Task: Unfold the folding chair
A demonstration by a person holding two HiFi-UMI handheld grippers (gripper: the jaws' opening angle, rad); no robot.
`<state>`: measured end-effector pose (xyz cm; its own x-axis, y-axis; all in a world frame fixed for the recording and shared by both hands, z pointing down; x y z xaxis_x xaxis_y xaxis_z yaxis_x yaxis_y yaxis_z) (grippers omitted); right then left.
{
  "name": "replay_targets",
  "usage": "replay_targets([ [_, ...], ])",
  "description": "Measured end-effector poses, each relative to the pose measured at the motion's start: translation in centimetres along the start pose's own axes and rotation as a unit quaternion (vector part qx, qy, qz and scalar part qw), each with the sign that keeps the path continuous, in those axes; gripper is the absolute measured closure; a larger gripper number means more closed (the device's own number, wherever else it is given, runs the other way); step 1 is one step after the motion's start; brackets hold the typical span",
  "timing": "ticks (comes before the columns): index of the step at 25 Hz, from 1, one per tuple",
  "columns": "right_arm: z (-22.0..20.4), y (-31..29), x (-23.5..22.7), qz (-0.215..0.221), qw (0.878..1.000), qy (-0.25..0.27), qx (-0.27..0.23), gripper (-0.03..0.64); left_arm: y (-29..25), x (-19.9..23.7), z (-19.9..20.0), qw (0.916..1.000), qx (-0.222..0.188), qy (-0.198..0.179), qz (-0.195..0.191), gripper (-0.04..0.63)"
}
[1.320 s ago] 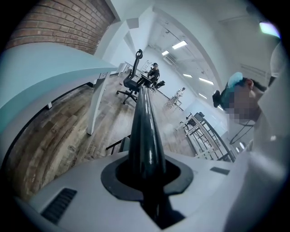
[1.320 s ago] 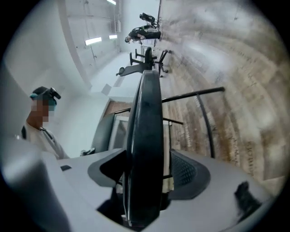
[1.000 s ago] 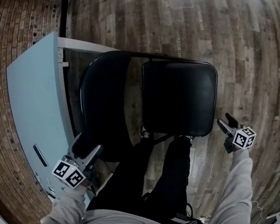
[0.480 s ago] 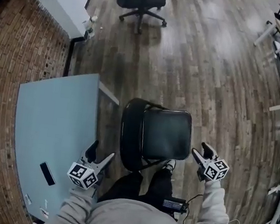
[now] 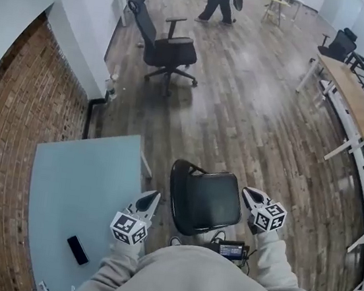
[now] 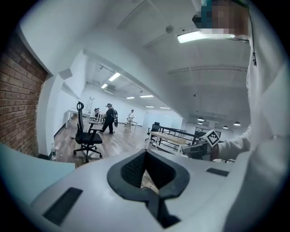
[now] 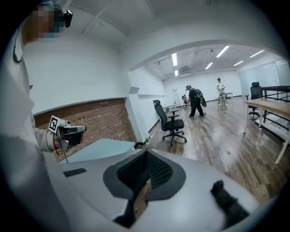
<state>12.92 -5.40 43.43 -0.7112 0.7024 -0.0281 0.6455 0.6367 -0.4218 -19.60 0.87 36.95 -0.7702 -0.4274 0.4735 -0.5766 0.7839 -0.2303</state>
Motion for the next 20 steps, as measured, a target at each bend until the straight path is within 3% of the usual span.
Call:
replay_targets([
  [6,8.1,1.7,4.9,-0.015,0.997,0.038,-0.063,0.607,2.0,-1.7,3.6,0.9990,-0.032,-0.021,-0.023,0.588],
  [13,18.6,4.6,13.0,0.025,0.981,0.097,-0.168,0.609,3.3,-6.0,6.7,0.9946,-0.065,-0.042,-0.069,0.589],
  [16,21.3,5.2,15.7,0.032,0.973,0.121,-0.193,0.609,4.8,-6.8,8.7,0.9902,-0.091,-0.037,-0.099,0.589],
  [20,22.5,5.6,17.0,0.035,0.969,0.125,-0.209,0.609,5.8,-6.9,10.1,0.9882,-0.104,-0.052,-0.100,0.589],
])
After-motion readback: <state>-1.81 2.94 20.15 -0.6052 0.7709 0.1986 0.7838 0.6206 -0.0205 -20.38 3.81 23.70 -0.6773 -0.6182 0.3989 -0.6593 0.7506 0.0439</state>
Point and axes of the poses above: the fingertips, and each gripper's own axes: y backward along the fingers, x to its left, z out of its top, the point moved 2 cm from there along y, backward along the fingers, and after that the axes turned 15 degrees about y, right-handed, at the moved point
